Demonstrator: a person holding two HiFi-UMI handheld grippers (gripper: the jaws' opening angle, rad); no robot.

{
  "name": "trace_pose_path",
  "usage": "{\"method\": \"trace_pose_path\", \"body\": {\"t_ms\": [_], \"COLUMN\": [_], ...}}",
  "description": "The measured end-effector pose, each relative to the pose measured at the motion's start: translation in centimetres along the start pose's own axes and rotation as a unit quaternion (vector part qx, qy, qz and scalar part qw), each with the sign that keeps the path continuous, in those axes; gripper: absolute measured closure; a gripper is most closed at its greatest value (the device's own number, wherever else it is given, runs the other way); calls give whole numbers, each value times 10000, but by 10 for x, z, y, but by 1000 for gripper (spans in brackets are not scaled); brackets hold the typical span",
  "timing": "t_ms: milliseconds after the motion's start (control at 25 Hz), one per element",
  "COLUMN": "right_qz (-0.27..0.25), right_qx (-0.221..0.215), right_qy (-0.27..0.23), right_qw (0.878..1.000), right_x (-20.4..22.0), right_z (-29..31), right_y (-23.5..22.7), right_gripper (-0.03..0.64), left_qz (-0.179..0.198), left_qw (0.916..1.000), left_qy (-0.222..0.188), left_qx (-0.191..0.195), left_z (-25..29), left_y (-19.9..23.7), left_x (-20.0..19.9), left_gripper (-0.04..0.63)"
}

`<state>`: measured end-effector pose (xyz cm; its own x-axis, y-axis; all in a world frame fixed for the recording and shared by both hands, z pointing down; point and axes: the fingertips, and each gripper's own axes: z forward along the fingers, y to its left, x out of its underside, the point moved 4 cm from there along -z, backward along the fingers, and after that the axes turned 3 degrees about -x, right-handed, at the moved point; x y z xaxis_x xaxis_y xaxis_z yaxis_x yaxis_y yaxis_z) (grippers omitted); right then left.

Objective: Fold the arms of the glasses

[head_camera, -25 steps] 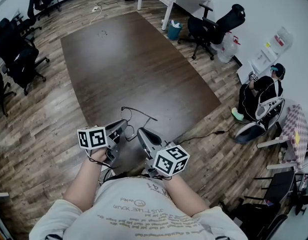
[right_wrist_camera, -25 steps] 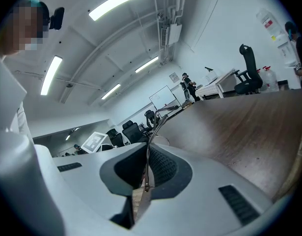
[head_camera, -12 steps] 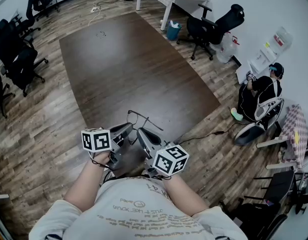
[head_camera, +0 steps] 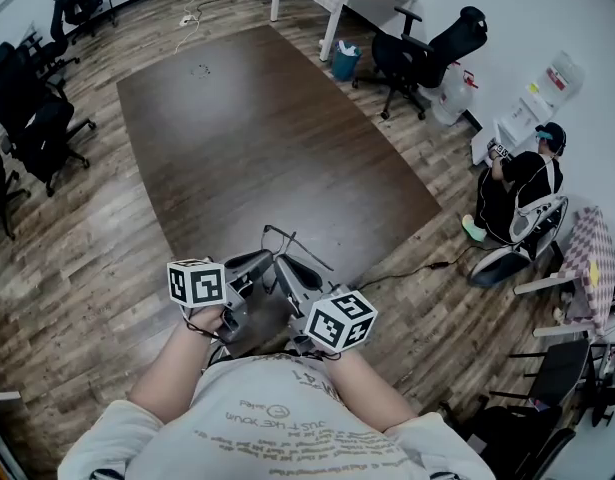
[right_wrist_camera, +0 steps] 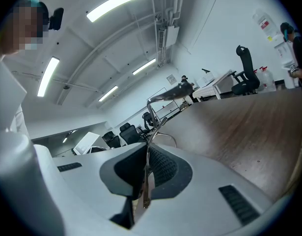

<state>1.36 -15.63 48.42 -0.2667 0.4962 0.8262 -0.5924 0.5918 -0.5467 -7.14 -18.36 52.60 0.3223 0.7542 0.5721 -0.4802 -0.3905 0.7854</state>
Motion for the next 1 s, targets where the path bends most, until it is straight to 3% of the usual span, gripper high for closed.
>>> {"method": "trace_pose_path", "body": {"t_ms": [1000], "right_qz": [-72], "right_qx": [101], "right_qy": [41], "right_qw": [9999], "right_x": [4], "right_z": [2], "right_y": [-3], "right_gripper": [585], "left_qz": [-272], "left_qw": [9989], "left_qy": [150], "left_qx": [348], "left_z": [7], "left_y": [-10], "left_x": [11], "left_gripper": [560]}}
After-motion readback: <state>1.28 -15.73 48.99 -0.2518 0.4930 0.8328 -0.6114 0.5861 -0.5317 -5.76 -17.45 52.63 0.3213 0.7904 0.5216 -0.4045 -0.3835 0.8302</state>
